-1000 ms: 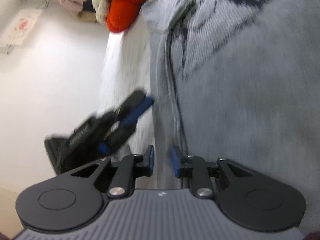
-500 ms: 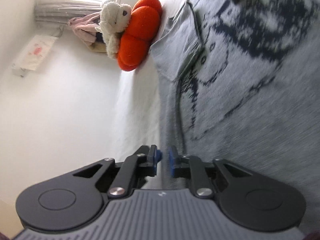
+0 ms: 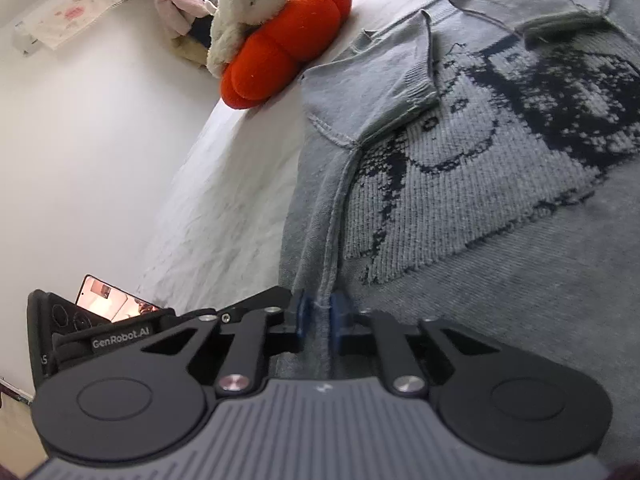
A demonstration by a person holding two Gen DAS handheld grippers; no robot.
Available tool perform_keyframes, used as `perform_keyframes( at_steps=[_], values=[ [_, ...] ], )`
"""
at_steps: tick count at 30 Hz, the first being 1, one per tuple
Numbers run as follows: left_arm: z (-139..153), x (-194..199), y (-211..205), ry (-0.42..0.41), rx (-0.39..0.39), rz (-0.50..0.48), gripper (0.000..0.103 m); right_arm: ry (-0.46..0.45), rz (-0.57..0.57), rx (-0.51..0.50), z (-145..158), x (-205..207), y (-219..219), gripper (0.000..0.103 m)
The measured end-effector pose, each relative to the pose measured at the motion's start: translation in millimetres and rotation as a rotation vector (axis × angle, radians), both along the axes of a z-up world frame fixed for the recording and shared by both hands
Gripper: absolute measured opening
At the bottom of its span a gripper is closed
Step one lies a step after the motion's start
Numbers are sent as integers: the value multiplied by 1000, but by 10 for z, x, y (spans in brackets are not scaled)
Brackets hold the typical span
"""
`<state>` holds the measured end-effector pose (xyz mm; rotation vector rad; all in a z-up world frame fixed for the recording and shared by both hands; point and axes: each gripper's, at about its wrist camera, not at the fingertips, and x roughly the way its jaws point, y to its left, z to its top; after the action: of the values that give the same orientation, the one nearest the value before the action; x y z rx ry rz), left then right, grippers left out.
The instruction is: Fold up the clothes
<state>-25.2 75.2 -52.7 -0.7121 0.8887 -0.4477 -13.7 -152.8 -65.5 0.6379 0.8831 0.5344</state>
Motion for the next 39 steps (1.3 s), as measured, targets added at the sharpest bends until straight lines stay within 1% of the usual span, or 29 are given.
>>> perform_keyframes(
  at_steps=[5, 7, 9, 11, 13, 16, 19, 21, 23, 26, 31, 33, 34, 37, 39],
  values=[
    [54, -7, -64, -26, -15, -34, 13, -37, -7, -102, 167, -17, 26, 5],
    [30, 15, -118, -4, 26, -51, 13, -41, -9, -136, 197, -9, 51, 13],
    [28, 15, -146, -4, 47, -65, 13, -18, -15, -106, 140, 17, 3, 13],
    [38, 10, -140, -4, 46, -72, 13, 5, -23, -56, 119, 12, -72, 14],
    [36, 10, -127, 0, 41, -83, 13, 29, -32, -16, 136, -8, -144, 19],
    [25, -6, -130, 17, 46, -117, 13, 85, -47, 27, 146, -3, -212, 22],
    [28, -52, -119, 51, 40, -142, 13, 174, -27, 41, 191, -65, -297, 23],
    [41, -94, -106, 87, 30, -156, 13, 173, -12, 21, 327, -175, -405, 25],
    [72, -165, -122, 117, 52, -172, 13, 145, -16, -19, 483, -318, -556, 28],
    [151, -330, -231, 130, 110, -235, 13, 108, -45, -65, 667, -554, -863, 30],
    [231, -662, -430, 135, 178, -317, 13, 84, -136, -146, 786, -917, -1406, 30],
    [255, -800, -510, 135, 201, -347, 13, 79, -176, -188, 772, -1049, -1602, 30],
    [267, -869, -550, 136, 213, -361, 14, 79, -191, -207, 755, -1103, -1685, 32],
    [318, -1040, -652, 121, 254, -394, 16, 102, -205, -198, 646, -1239, -1846, 32],
    [331, -1138, -685, 117, 273, -406, 16, 121, -187, -181, 552, -1322, -1883, 32]
  ],
)
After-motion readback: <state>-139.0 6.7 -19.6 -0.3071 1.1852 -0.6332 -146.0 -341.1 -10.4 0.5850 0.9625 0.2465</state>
